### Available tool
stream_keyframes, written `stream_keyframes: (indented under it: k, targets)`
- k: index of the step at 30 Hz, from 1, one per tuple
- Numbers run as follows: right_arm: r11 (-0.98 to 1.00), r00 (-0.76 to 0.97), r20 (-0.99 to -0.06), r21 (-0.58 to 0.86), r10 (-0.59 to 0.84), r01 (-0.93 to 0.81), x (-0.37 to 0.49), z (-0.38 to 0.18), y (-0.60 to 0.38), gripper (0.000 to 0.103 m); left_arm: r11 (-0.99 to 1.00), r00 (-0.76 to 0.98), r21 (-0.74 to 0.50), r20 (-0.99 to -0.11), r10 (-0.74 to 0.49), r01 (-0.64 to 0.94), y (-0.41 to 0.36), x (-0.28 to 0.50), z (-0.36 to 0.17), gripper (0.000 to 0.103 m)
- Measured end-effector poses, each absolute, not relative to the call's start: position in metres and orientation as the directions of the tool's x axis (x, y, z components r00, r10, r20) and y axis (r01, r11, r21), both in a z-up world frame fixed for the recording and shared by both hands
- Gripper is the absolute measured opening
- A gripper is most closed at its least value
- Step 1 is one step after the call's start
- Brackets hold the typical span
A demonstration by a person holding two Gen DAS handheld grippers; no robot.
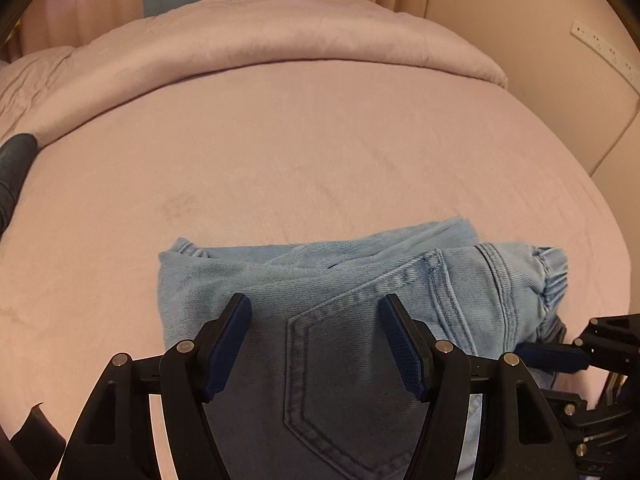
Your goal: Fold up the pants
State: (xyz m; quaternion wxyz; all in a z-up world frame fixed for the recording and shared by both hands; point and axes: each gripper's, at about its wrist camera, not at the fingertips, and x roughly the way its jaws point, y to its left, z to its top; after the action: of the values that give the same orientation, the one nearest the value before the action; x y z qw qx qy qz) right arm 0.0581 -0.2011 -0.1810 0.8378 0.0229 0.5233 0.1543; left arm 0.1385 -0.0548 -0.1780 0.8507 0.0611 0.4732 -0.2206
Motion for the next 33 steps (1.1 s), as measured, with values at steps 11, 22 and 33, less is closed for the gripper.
stream_keyframes:
  k: [11, 22, 33]
  targets:
    - [0.917, 0.452, -0.801, 0.309, 0.393, -0.251, 0.047, -0.157, -0.218, 0.042, 0.903, 0.487, -0.136, -0.805, -0.34, 0.407, -0.027, 0.114, -0.157, 0.066]
    - [0.952, 0.569, -0.765, 0.224, 0.303, -0.207, 0.082, -0.14, -0.216, 0.046, 0.919, 0.493, -0.088, -0.822, -0.285, 0.384, -0.007, 0.07, -0.155, 0.067]
    - [0.987, 0.483, -0.865, 0.079, 0.137, -0.138, 0.112, -0.161, -0.212, 0.046, 0.91, 0.423, -0.116, -0.857, -0.294, 0.398, -0.004, 0.06, -0.177, 0.067]
